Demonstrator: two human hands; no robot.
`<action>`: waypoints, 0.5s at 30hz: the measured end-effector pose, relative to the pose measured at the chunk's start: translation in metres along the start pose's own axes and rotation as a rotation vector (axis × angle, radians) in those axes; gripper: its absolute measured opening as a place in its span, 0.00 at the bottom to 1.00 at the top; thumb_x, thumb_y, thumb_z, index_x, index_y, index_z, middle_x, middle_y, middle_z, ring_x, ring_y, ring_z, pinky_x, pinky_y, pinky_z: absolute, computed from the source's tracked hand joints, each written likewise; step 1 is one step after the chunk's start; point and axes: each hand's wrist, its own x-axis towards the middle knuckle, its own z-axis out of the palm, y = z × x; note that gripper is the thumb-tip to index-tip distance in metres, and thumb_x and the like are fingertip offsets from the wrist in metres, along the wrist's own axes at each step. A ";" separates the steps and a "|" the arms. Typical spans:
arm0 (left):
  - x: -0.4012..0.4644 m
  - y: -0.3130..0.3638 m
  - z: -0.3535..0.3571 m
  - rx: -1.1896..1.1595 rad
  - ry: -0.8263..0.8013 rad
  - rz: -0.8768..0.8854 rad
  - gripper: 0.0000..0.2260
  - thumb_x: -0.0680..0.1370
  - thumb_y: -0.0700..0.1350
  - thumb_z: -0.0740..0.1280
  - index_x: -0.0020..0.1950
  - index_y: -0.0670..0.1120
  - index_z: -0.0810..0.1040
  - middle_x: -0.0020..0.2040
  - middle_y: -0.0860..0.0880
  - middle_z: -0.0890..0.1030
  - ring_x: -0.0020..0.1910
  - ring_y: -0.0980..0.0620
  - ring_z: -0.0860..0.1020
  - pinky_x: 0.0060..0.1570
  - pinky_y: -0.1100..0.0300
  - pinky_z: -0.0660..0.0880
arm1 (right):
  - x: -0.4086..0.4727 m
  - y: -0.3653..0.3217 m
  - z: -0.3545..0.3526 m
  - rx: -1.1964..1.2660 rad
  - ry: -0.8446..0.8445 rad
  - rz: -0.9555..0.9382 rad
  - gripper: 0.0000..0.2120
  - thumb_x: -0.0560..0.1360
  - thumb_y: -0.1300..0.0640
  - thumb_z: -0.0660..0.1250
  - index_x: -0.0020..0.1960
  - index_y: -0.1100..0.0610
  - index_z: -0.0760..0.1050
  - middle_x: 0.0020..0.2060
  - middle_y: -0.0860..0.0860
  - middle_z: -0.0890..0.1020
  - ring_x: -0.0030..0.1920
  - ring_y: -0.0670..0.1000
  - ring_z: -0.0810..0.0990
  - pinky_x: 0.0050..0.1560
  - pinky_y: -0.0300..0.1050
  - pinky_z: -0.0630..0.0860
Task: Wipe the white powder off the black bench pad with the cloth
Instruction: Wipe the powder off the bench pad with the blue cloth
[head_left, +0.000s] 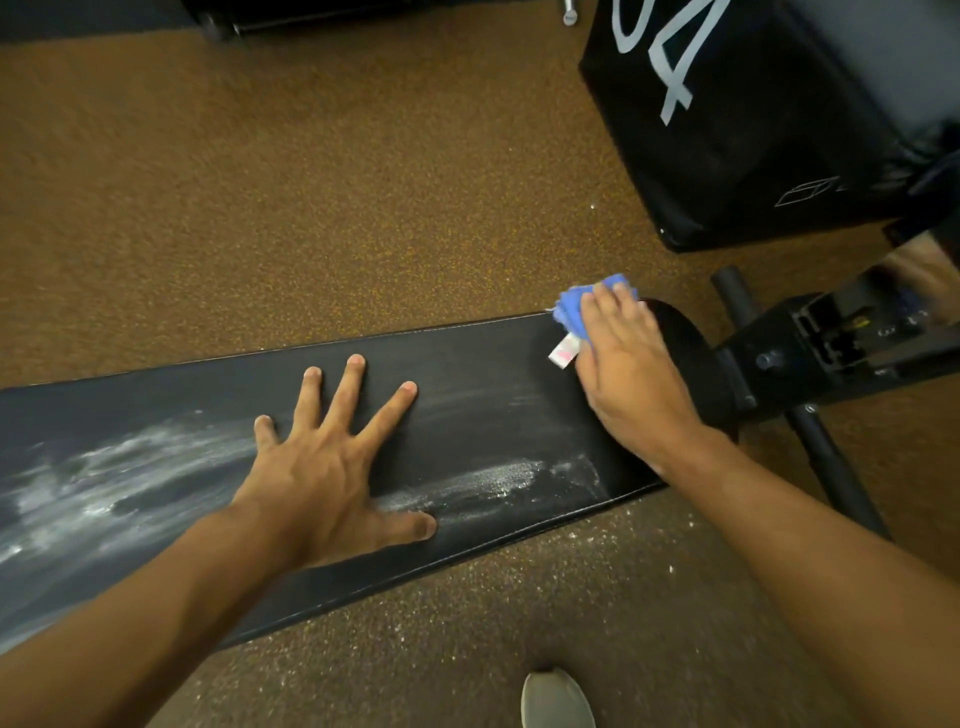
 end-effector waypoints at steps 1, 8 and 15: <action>0.000 0.000 -0.001 0.001 -0.007 0.000 0.56 0.58 0.86 0.51 0.74 0.66 0.25 0.79 0.49 0.27 0.80 0.37 0.34 0.72 0.30 0.57 | -0.011 -0.006 0.000 0.009 -0.030 -0.091 0.26 0.80 0.57 0.53 0.75 0.68 0.64 0.74 0.63 0.67 0.77 0.63 0.60 0.76 0.59 0.54; -0.002 0.000 -0.003 -0.006 -0.024 0.003 0.56 0.59 0.86 0.52 0.74 0.66 0.25 0.79 0.48 0.26 0.79 0.37 0.34 0.73 0.29 0.56 | -0.030 0.029 -0.019 -0.090 -0.071 -0.148 0.28 0.81 0.52 0.50 0.76 0.64 0.63 0.76 0.61 0.66 0.78 0.61 0.59 0.76 0.57 0.57; 0.000 -0.001 -0.002 0.009 -0.010 -0.003 0.56 0.58 0.86 0.51 0.75 0.66 0.25 0.80 0.48 0.28 0.80 0.37 0.36 0.72 0.29 0.58 | -0.015 -0.031 0.001 0.016 -0.088 -0.250 0.27 0.81 0.54 0.52 0.76 0.66 0.64 0.75 0.61 0.66 0.78 0.61 0.59 0.78 0.57 0.52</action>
